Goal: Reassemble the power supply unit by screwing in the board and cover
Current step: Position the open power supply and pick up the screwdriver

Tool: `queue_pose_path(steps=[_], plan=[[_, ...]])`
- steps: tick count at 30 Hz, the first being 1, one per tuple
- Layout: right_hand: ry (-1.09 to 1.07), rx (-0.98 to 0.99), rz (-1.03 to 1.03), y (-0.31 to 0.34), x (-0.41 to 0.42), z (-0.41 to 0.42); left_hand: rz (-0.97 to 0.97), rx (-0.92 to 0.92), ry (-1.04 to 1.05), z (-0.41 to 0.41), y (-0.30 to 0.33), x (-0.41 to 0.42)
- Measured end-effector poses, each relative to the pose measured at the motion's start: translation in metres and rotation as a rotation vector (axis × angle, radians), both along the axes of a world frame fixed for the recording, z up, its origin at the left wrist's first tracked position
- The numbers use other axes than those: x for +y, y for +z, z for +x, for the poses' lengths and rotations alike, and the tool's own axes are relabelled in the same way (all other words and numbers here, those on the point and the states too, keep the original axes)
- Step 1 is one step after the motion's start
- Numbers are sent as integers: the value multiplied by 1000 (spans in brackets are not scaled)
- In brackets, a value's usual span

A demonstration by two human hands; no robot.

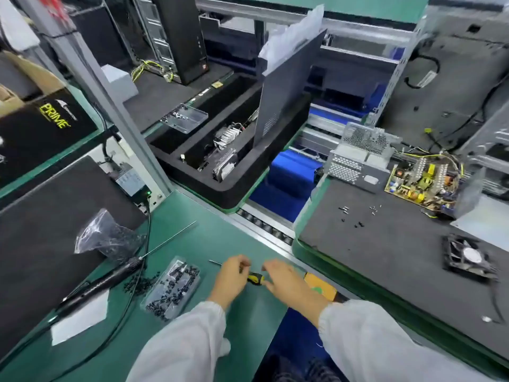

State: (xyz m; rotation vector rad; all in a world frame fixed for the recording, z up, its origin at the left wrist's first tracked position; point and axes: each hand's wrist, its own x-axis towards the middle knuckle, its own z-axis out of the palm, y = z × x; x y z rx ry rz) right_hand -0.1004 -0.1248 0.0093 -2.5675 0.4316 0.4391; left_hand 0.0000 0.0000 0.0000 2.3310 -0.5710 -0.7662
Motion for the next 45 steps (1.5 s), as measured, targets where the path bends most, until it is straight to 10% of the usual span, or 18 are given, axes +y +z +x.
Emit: queue_pose_path(steps=[11,24,45], plan=[[-113,149,56,3,24,40,-61,-39,-65,9,3,10],[-531,-297,337,112,-112,-72,-637,-38,-297,-42,116,-139],[-273,-143,-393,65,-215,-191,-362,-14,-294,-113,85,-260]])
